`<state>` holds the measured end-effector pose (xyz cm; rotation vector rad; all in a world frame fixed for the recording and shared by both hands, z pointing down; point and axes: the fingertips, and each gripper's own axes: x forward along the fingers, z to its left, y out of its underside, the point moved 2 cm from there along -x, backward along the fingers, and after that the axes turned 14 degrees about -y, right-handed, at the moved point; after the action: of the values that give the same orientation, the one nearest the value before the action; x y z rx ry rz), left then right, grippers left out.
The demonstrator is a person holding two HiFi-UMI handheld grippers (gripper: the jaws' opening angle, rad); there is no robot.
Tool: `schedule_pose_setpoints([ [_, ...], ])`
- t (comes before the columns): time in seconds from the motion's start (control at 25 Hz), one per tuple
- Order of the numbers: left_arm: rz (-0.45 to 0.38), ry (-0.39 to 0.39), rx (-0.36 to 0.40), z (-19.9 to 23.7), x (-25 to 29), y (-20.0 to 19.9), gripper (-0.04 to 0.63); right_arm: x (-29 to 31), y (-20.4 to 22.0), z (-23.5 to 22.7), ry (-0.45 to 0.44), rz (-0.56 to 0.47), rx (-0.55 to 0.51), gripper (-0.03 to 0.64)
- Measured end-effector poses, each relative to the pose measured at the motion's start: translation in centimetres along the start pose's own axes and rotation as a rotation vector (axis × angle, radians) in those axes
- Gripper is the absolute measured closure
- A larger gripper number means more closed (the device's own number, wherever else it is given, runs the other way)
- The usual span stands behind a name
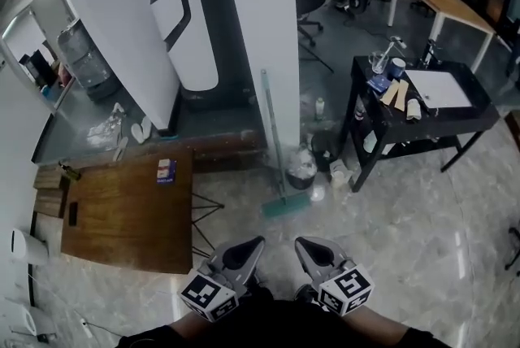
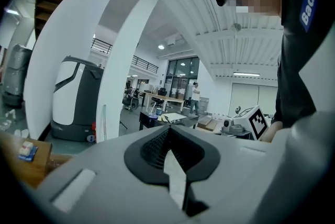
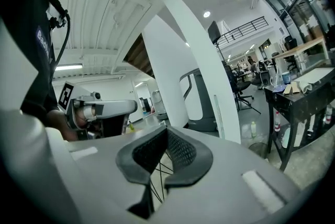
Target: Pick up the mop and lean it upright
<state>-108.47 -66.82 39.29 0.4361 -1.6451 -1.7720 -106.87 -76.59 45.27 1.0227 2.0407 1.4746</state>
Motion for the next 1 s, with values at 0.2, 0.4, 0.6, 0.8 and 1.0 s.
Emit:
schedule_pose_setpoints([
  [0.2,-0.024,0.053,0.005,-1.4,-2.4,-0.1,0.576,-0.8,-0.6,2.7,0.034,-0.014,-0.046,0.614],
  [0.4,-0.063,0.113,-0.001,-0.1,-6.3,0.4,0.577,0.3,-0.1,6.8,0.097,-0.013,-0.074,0.614],
  [0.6,-0.092,0.159,-0.011,2.4,-11.4,0.7,0.577,2.6,1.3,12.0,0.159,-0.010,-0.088,0.614],
  [0.8,-0.095,0.209,-0.035,3.8,-15.1,2.1,0.577,4.2,2.0,16.6,0.200,0.008,-0.077,0.614],
  [1.0,-0.087,0.233,-0.044,3.6,-17.6,2.7,0.576,5.0,2.3,20.1,0.155,0.017,-0.156,0.614],
])
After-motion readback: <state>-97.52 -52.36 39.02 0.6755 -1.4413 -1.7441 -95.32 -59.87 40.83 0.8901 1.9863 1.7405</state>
